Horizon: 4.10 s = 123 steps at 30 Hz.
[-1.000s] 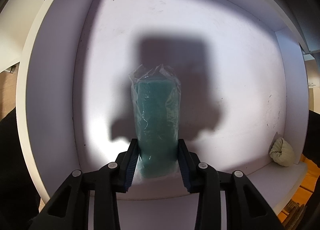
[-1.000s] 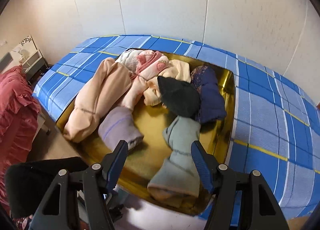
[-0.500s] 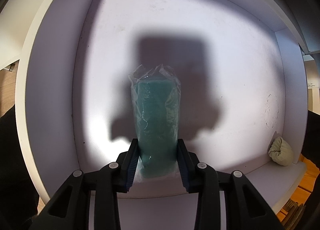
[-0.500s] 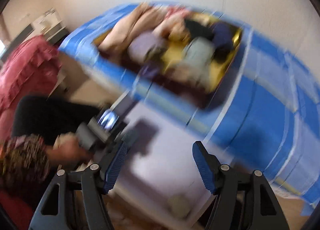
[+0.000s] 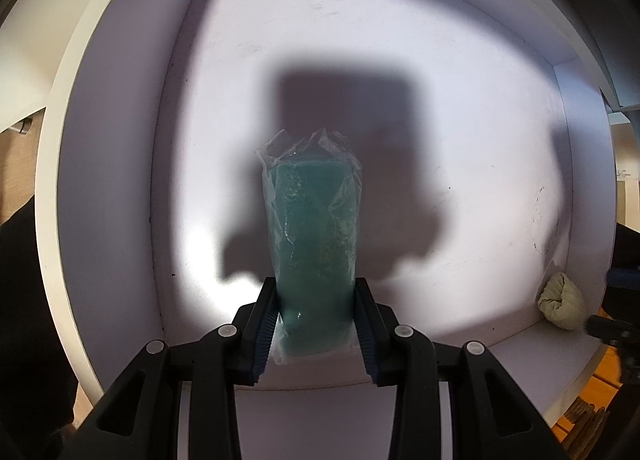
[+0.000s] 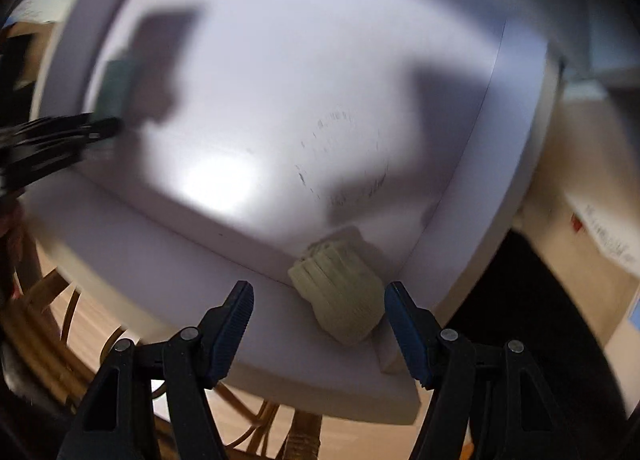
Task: Organize soft objects
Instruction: 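Move the right tool into the drawer and grasp the pale green beanie, then lift the teal package out of the drawer toward the tray with the left tool, then lower the teal package into the gold tray and open the left tool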
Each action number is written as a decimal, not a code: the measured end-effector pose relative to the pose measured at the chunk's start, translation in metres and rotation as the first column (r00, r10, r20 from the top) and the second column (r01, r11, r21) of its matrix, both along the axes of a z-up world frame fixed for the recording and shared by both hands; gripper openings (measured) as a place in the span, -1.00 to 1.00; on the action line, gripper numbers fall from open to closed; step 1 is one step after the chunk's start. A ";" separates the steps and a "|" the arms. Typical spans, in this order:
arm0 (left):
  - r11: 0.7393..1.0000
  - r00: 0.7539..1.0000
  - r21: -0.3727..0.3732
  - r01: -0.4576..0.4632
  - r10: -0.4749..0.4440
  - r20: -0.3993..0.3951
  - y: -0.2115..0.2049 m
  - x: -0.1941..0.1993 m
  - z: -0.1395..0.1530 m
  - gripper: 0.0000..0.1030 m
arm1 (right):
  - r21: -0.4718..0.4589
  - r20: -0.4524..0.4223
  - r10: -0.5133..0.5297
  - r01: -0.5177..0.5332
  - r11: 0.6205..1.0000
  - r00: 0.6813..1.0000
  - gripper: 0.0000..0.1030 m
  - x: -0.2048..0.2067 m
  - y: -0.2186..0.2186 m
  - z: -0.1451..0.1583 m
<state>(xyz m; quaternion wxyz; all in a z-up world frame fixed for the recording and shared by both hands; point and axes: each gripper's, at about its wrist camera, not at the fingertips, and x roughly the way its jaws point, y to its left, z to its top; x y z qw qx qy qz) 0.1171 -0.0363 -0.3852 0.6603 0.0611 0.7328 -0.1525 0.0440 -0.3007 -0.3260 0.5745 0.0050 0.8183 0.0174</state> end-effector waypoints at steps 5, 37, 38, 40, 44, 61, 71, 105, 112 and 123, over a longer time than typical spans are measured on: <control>1.000 1.000 0.001 0.003 -0.003 0.002 -0.002 0.000 0.000 -0.30 | -0.034 -0.095 -0.016 0.013 0.999 0.995 0.34 -0.009 -0.007 -0.030; 0.994 0.998 -0.102 -0.026 0.032 0.052 0.007 -0.008 0.023 -0.30 | -0.025 0.009 -0.106 0.106 0.994 0.994 0.22 0.001 -0.014 -0.053; 0.994 0.998 -0.112 -0.014 0.021 0.058 0.006 -0.010 0.027 -0.30 | -0.032 0.000 -0.101 0.101 0.994 0.995 0.13 -0.001 -0.014 -0.055; 0.992 0.996 -0.124 0.028 -0.017 0.087 0.001 -0.015 0.038 -0.30 | -0.039 -0.008 -0.093 0.093 0.995 0.996 0.11 -0.002 -0.012 -0.059; 0.988 0.989 -0.130 0.087 -0.070 0.127 -0.003 -0.024 0.054 -0.30 | -0.065 0.007 -0.061 0.061 0.996 0.998 0.08 -0.004 0.000 -0.059; 0.921 0.915 -0.136 0.365 -0.328 0.237 -0.006 -0.072 0.149 -0.31 | -0.046 0.117 -0.263 0.270 0.962 0.958 0.06 0.000 -0.024 -0.038; 0.832 0.833 -0.228 0.505 -0.401 0.381 -0.012 -0.094 0.259 -0.31 | -0.038 0.114 -0.281 0.287 0.957 0.953 0.05 0.012 -0.017 -0.047; 0.875 0.940 -0.485 0.018 0.151 0.307 -0.050 0.074 0.329 -0.31 | 0.012 0.122 -0.329 0.330 0.944 0.937 0.04 0.015 -0.041 -0.042; 0.899 0.941 -0.437 -0.003 0.150 0.303 -0.052 0.083 0.318 -0.31 | 0.013 0.120 -0.330 0.330 0.944 0.937 0.04 0.018 -0.040 -0.038; 0.933 0.949 -0.361 -0.007 0.120 0.292 -0.060 0.093 0.296 -0.31 | 0.014 0.115 -0.328 0.329 0.944 0.938 0.04 0.021 -0.042 -0.039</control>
